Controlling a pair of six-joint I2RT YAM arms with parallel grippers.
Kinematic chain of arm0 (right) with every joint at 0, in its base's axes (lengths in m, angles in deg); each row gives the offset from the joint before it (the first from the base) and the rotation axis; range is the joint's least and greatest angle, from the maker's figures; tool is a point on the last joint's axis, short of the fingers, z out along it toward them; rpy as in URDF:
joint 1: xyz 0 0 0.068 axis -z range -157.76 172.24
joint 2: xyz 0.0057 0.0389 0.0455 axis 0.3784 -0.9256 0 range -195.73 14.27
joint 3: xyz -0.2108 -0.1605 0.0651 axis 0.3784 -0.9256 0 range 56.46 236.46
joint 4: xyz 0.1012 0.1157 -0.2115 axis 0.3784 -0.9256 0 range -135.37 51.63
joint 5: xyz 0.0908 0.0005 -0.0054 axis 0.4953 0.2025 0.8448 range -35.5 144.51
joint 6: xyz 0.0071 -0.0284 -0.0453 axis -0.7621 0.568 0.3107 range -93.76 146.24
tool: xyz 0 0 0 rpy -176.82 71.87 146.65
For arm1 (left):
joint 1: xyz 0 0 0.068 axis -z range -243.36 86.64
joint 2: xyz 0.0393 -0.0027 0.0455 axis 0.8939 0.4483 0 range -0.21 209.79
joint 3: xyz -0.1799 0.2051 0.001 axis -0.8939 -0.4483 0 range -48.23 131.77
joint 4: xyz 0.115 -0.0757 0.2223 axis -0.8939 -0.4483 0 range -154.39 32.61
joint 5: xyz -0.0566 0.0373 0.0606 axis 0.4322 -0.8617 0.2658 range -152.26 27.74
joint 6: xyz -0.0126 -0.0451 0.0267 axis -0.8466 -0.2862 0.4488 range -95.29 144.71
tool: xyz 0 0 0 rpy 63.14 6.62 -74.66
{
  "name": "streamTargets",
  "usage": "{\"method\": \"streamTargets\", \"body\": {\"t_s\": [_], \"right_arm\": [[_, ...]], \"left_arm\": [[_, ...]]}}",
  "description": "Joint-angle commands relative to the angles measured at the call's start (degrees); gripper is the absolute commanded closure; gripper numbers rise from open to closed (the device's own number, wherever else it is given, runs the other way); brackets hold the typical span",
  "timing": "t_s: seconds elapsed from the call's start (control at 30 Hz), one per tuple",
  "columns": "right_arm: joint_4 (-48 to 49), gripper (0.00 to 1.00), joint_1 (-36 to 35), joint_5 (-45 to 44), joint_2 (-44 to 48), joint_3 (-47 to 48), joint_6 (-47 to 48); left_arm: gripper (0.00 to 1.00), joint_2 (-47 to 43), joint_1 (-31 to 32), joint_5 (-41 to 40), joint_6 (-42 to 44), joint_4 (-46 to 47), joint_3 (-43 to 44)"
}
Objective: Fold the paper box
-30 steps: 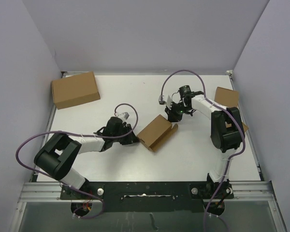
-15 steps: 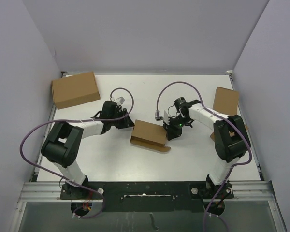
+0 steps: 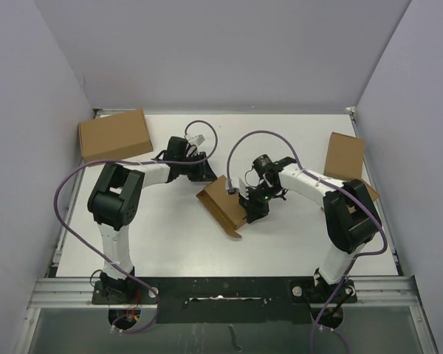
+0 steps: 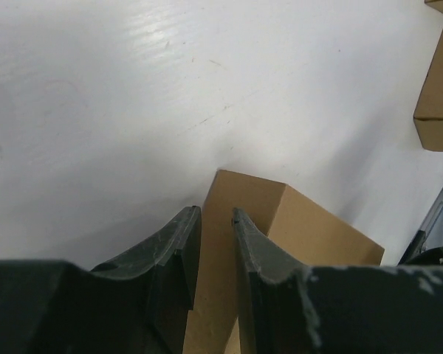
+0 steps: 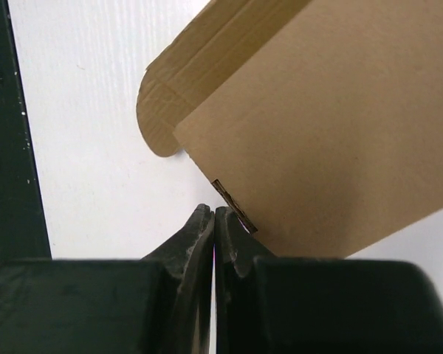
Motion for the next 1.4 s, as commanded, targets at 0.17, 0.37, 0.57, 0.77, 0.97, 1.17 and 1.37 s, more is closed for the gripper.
{"method": "streamTargets", "body": {"t_s": [0.17, 0.37, 0.57, 0.77, 0.97, 1.17, 1.37], "right_arm": [[-1.3, 0.96, -1.5, 2.2, 5.1, 0.2, 2.1], [-2.9, 0.85, -0.3, 6.9, 13.1, -2.0, 6.4], [0.6, 0.77, 2.7, 11.0, 19.5, -3.2, 6.4], [14.3, 0.18, 6.0, 15.8, 25.9, -9.2, 8.7], [25.3, 0.14, 11.5, 21.0, 19.5, -8.1, -17.1], [30.8, 0.15, 16.5, 24.2, 10.8, -10.2, -34.8], [27.0, 0.18, 16.8, 23.8, 3.3, -6.7, -35.9]], "left_arm": [[0.72, 3.3, -0.6, 0.7, 4.4, -8.2, 9.6], [0.64, -6.8, -5.7, -6.1, 7.2, -10.7, 5.9], [0.64, -24.0, -6.1, -8.5, 9.4, -4.7, -6.6], [0.65, -43.9, 2.9, -8.3, 14.3, 15.8, -29.2], [0.62, -58.3, 20.8, -11.2, 27.8, 37.3, -50.7], [0.62, -59.2, 39.9, -20.9, 44.6, 39.2, -55.2], [0.62, -48.0, 48.2, -28.6, 53.1, 38.3, -51.0]]}}
